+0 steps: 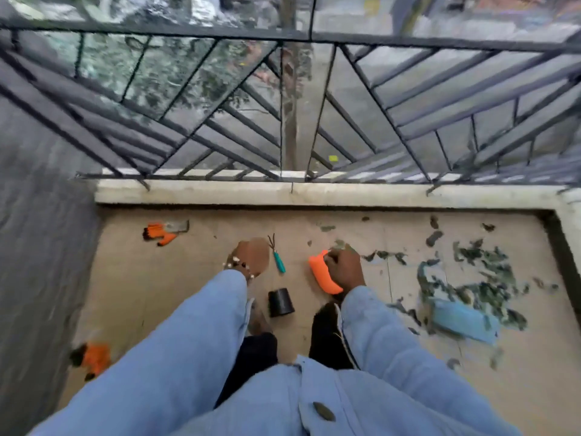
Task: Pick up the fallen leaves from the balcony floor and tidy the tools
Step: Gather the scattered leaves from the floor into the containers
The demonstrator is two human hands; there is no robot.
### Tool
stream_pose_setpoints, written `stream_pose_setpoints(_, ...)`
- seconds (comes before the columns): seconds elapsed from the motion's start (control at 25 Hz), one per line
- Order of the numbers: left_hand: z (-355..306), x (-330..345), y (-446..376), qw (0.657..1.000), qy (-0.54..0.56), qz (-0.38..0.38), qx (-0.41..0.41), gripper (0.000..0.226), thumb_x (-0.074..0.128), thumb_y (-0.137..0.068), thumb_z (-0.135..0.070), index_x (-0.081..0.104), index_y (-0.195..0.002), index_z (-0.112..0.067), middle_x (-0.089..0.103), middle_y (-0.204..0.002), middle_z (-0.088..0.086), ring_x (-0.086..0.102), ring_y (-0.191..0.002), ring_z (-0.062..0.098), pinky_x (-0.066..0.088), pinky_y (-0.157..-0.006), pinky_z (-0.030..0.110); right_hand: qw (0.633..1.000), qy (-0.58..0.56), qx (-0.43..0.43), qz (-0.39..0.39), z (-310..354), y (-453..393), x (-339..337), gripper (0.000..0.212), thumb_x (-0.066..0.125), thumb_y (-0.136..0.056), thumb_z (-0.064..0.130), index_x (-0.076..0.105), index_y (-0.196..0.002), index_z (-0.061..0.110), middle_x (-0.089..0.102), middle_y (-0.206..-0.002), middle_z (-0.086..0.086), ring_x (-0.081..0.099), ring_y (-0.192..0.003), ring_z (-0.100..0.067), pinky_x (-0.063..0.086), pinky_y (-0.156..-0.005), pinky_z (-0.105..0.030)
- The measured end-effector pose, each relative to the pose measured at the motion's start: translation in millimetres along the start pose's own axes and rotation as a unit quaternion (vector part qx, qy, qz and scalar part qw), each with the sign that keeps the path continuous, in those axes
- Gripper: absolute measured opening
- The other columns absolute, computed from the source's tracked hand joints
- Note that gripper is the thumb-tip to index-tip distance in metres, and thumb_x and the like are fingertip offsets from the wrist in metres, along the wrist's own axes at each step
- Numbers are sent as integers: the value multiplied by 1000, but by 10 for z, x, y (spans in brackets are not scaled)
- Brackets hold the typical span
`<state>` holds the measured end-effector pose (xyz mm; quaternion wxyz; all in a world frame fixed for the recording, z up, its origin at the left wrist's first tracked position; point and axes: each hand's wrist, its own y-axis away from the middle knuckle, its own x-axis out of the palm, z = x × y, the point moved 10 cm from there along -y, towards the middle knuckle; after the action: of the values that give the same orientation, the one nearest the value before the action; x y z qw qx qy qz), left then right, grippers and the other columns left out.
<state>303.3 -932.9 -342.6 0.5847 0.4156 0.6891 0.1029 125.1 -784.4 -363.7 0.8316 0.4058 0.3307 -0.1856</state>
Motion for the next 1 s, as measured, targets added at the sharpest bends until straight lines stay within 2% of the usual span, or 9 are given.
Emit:
stream_pose_setpoints(0.16,-372,-45,-294,996,-47,23,73,28,52,-97,-23,65,-116,-9,65,-118,13,60,-109,30,48,-91,34,991,-90,94,-22,-329,156,19,23,54,-93,19,70,-94,3,69,-100,-20,62,-97,-35,41,-76,-33)
stream_pose_setpoints(0.28,-576,91,-440,987,-100,62,111,28,51,-97,-26,66,-116,-13,65,-120,11,57,-112,28,45,-91,33,981,-135,136,-43,-379,309,-180,24,54,-93,14,68,-89,-5,66,-94,-24,61,-94,-37,39,-73,-35)
stream_pose_setpoints(0.32,-659,125,-483,983,-113,74,120,27,51,-97,-27,66,-115,-15,64,-120,11,56,-113,28,44,-91,33,977,-153,144,-23,-340,334,-274,25,51,-95,10,66,-92,-10,63,-97,-29,59,-98,-39,38,-74,-37)
stream_pose_setpoints(0.44,-844,240,-729,979,-136,94,121,25,50,-96,-30,67,-112,-19,65,-117,11,59,-106,28,46,-87,34,969,-186,153,50,-43,321,-740,32,38,-98,-2,51,-121,-21,51,-128,-33,47,-121,-42,31,-88,-35)
stream_pose_setpoints(0.52,-989,341,-950,977,-143,99,127,24,51,-96,-30,68,-109,-20,67,-112,10,61,-101,27,46,-81,32,965,-207,159,33,-540,-53,-406,26,43,-97,2,59,-114,-11,56,-126,-27,50,-121,-39,36,-85,-31)
stream_pose_setpoints(0.56,-1051,424,-1077,976,-143,101,130,24,51,-96,-29,68,-109,-19,68,-109,9,62,-99,26,46,-79,31,968,-189,167,-1,-864,-236,-151,20,49,-96,6,64,-106,-2,62,-120,-22,55,-116,-37,39,-82,-29)
stream_pose_setpoints(0.64,-1139,598,-1377,976,-142,101,131,24,51,-96,-27,69,-109,-17,69,-107,9,62,-97,25,46,-78,30,966,-181,183,-28,-1186,-567,154,19,56,-93,13,69,-102,4,68,-111,-17,61,-105,-32,43,-82,-30)
stream_pose_setpoints(0.84,-1002,1405,-2447,972,-154,135,113,24,51,-96,-25,68,-108,-14,68,-108,8,62,-97,23,51,-84,33,962,-200,185,-33,-1523,-1881,782,24,56,-91,9,68,-111,2,68,-113,-16,61,-107,-30,43,-91,-30)
stream_pose_setpoints(1.0,-671,2418,-3713,956,-185,190,127,23,50,-96,-22,68,-106,-12,69,-106,8,64,-96,23,45,-74,25,969,-174,173,-15,-1914,-3309,2000,31,54,-87,7,63,-116,2,65,-115,-20,59,-109,-33,44,-91,-34)
